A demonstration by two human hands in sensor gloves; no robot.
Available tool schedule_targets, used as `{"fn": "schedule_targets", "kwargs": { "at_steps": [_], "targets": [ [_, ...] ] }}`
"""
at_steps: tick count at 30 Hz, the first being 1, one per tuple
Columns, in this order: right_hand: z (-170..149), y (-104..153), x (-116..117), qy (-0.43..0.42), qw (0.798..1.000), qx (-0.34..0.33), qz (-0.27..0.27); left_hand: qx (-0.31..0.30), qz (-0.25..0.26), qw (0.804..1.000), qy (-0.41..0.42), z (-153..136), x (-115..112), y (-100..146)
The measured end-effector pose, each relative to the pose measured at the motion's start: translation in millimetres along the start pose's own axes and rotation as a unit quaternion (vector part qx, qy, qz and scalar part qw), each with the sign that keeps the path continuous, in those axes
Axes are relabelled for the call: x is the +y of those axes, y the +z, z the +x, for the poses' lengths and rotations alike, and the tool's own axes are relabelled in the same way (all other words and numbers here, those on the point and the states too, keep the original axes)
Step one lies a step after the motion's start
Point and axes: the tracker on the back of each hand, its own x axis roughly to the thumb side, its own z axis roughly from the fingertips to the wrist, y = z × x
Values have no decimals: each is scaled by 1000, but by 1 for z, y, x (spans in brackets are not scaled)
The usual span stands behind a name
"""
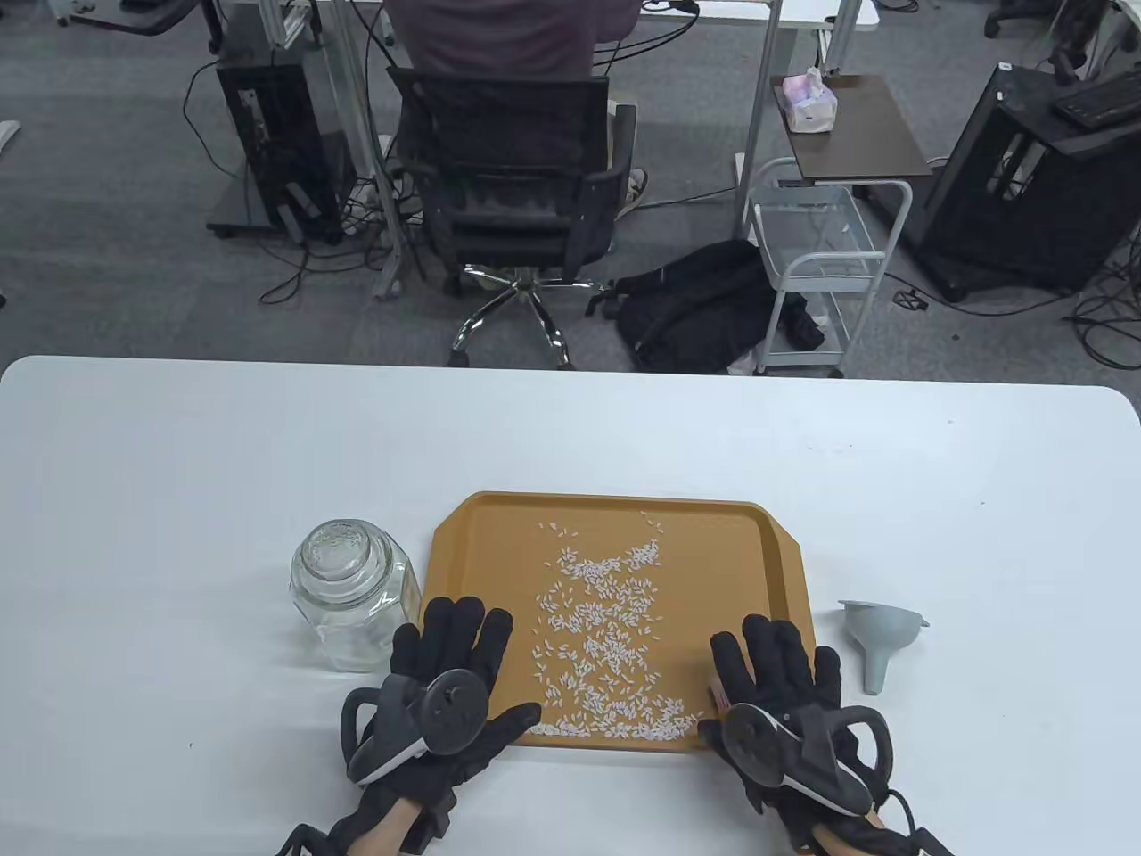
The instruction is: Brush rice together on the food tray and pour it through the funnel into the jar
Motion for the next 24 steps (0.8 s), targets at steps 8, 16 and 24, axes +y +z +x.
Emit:
{"fn": "schedule_targets", "kwargs": {
  "at_steps": [8, 16, 24],
  "targets": [
    [-2, -1, 1, -7, 1000, 1, 9, 4, -20, 1000, 0, 2, -1, 0],
    [-4, 0, -1, -13, 1000, 4, 7, 8, -24, 1000, -7, 3, -2, -2],
    [-2, 3, -3, -13, 1000, -1, 0, 10, 8, 999, -38, 18, 13, -4]
  ]
}}
